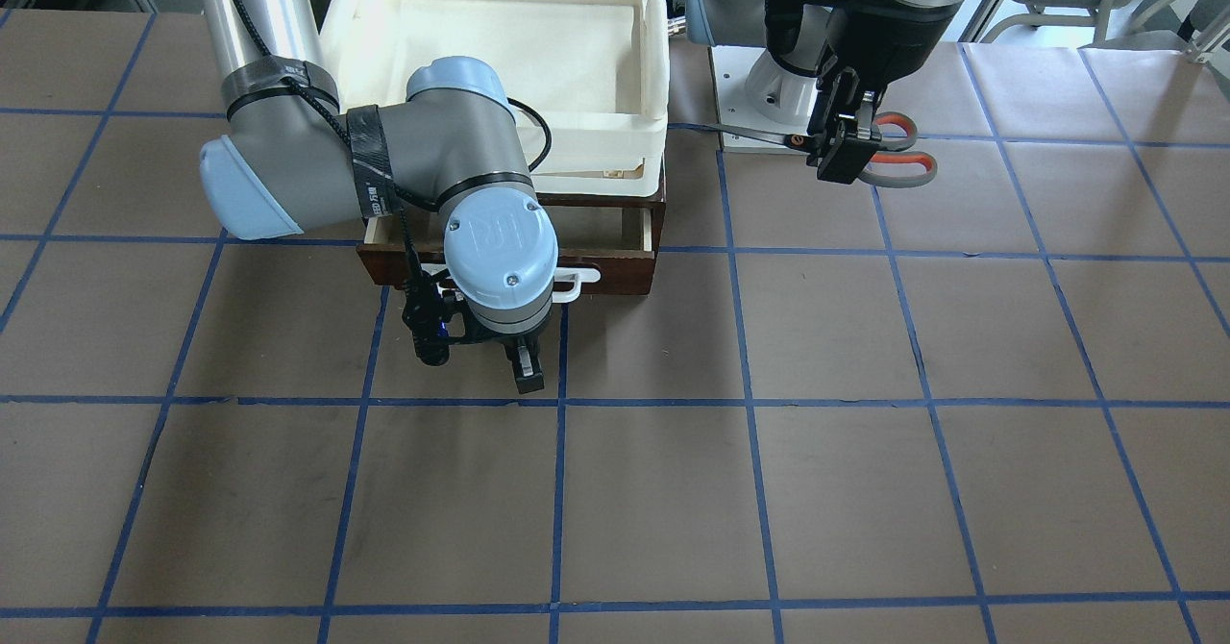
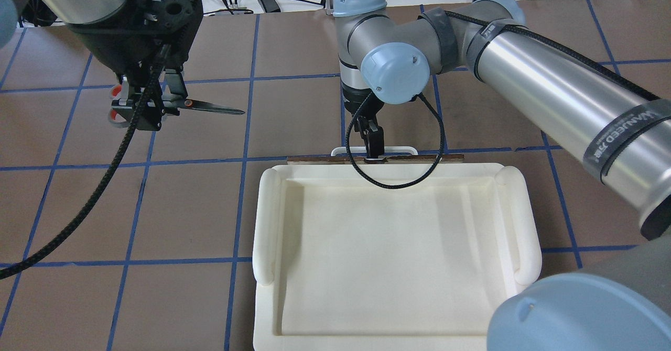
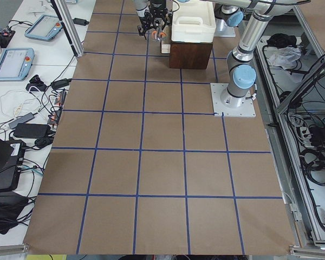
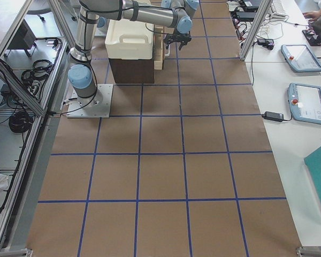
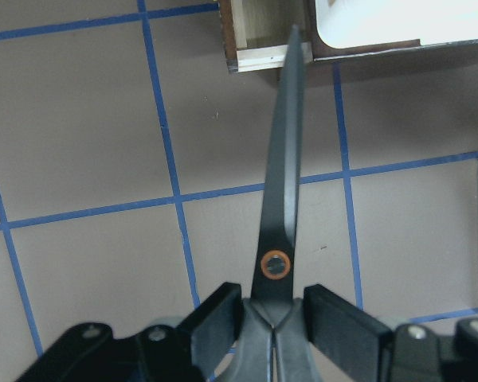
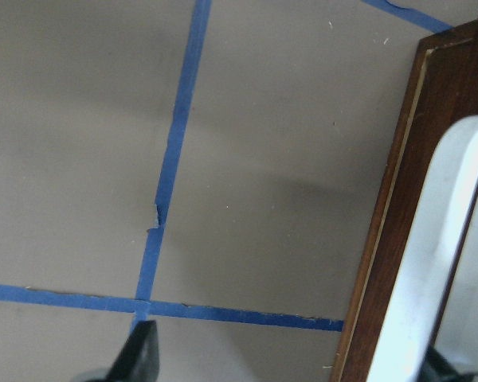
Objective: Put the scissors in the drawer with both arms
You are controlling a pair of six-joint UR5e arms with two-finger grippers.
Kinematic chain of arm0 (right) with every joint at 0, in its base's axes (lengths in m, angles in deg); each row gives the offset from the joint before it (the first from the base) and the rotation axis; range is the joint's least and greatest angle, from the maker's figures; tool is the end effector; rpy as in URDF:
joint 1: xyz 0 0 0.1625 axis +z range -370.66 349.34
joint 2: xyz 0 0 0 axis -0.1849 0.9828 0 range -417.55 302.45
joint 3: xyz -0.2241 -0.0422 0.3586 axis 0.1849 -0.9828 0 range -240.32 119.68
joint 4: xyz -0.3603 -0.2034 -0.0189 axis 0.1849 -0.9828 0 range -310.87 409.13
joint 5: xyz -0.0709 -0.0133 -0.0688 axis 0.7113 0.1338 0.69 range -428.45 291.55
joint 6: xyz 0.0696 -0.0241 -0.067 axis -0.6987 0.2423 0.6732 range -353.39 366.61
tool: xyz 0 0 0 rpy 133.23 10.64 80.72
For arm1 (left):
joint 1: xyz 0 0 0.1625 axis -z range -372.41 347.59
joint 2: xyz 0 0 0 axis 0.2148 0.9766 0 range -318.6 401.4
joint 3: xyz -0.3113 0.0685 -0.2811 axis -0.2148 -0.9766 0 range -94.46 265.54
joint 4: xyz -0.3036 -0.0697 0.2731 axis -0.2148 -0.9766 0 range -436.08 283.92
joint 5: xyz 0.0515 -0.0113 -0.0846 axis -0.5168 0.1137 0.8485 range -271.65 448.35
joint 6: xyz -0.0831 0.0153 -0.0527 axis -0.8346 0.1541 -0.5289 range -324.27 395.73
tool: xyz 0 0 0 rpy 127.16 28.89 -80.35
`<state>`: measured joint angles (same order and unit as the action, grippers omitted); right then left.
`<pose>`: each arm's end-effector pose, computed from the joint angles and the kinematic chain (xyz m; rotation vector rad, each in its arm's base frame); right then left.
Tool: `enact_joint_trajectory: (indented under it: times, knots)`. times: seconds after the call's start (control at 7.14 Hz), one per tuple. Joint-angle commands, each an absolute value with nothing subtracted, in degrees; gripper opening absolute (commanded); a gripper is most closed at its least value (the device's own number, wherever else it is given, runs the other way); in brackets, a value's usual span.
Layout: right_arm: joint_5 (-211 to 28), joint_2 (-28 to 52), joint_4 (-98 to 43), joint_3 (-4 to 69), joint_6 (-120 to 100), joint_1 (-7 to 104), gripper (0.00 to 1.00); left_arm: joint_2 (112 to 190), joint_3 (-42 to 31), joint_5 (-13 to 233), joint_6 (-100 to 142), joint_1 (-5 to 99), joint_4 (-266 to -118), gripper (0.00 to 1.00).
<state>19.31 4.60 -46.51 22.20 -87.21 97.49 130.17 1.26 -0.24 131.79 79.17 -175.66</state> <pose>0.3288 -0.5629 0.2802 -1.8088 -2.3166 -0.2601 -0.1487 -0.4713 0.5309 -2.3260 -2.0360 -0.0202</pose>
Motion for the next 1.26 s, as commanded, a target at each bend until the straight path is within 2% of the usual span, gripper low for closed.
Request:
enact_joint_trajectory:
  times: [0.0,1.12]
  knots:
    - [19.8,3.8,-46.7,20.7,-86.6,97.3,1.0,130.8,1.3,0.0,131.8,79.2,-174.2,0.22]
    - [20.5,1.0,-46.8,16.2,-83.5,96.3,1.0,130.5,1.4,-0.1,131.3,79.2,-174.2,0.21]
